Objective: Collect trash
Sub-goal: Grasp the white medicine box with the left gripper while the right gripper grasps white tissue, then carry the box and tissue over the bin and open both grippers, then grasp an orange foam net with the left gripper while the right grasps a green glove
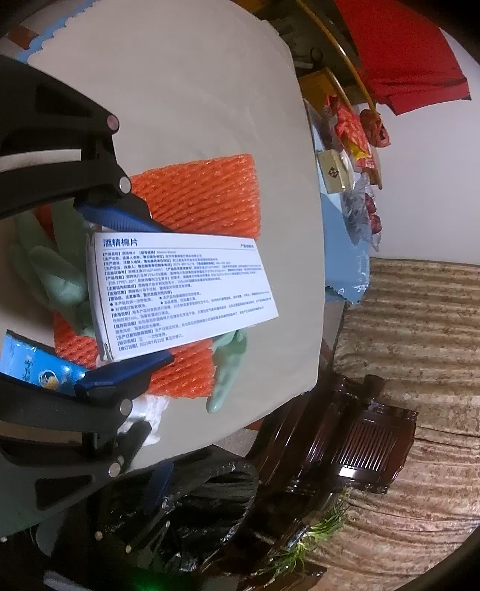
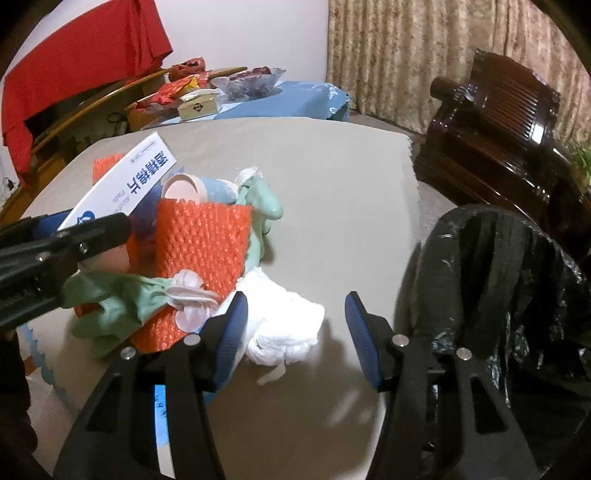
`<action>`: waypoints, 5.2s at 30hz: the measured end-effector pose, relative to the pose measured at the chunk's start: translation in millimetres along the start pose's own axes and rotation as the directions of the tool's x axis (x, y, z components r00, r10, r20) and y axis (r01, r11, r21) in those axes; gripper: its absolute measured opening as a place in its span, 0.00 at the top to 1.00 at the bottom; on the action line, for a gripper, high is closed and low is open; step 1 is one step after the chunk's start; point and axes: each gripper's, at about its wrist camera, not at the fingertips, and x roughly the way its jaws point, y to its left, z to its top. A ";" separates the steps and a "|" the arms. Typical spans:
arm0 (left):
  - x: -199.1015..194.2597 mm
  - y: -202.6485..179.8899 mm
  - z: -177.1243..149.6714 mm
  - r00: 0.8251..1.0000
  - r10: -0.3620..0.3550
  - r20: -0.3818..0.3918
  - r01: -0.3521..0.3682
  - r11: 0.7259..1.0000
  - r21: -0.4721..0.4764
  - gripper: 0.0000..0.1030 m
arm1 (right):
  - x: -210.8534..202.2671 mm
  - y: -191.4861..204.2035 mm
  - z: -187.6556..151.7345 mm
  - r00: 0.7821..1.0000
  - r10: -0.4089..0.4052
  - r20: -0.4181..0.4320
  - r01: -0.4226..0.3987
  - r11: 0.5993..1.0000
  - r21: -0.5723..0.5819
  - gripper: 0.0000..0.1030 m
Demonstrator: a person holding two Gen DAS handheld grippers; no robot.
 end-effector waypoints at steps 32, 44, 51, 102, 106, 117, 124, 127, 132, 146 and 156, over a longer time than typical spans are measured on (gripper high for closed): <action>-5.8 -14.1 0.7 0.999 -0.032 0.013 0.032 0.999 0.008 0.43 | -25.4 -22.4 13.9 0.990 0.139 -0.005 -0.139 0.990 0.006 0.88; 4.7 -37.6 -3.7 0.998 -0.061 -0.020 0.062 0.997 0.039 0.46 | -50.6 -47.1 26.0 0.993 0.104 0.061 -0.104 0.994 0.010 0.89; 7.9 -42.2 -11.3 0.999 -0.045 -0.030 0.047 0.997 0.058 0.48 | -52.7 -54.0 18.4 0.993 0.102 0.063 -0.105 0.994 0.032 0.89; 3.4 -218.3 37.9 0.958 -0.279 0.069 0.251 0.929 0.270 0.13 | -143.8 -232.3 -43.4 0.924 -0.362 0.121 0.297 0.882 0.367 0.07; -7.5 -177.9 37.2 0.974 -0.207 0.091 0.182 0.957 0.227 0.12 | -135.9 -206.7 -30.4 0.940 -0.307 0.148 0.245 0.911 0.330 0.06; -28.8 -64.3 26.3 0.992 0.026 0.127 -0.038 0.995 0.093 0.13 | -100.2 -110.6 11.5 0.971 -0.136 0.195 0.099 0.976 0.192 0.06; -18.3 1.0 22.6 0.987 0.133 0.089 -0.134 0.991 0.008 0.14 | -73.0 -67.1 26.4 0.981 -0.064 0.183 0.040 0.991 0.129 0.06; -6.0 18.5 20.0 0.988 0.143 0.057 -0.143 0.990 -0.005 0.16 | -58.9 -53.7 32.5 0.984 -0.049 0.173 0.032 0.994 0.100 0.06; 16.8 36.3 23.9 0.990 0.140 0.019 -0.140 0.990 -0.021 0.19 | -36.4 -47.5 47.1 0.985 -0.047 0.164 0.033 0.996 0.082 0.07; 48.9 54.3 22.6 0.998 0.045 -0.037 -0.047 0.998 -0.052 0.77 | 1.1 -12.5 53.6 0.995 0.055 0.083 -0.055 0.998 0.002 0.27; 18.8 62.0 29.7 1.000 -0.007 0.026 0.009 0.996 -0.088 0.81 | -6.5 17.1 49.2 0.992 0.087 0.088 -0.083 0.995 -0.055 0.30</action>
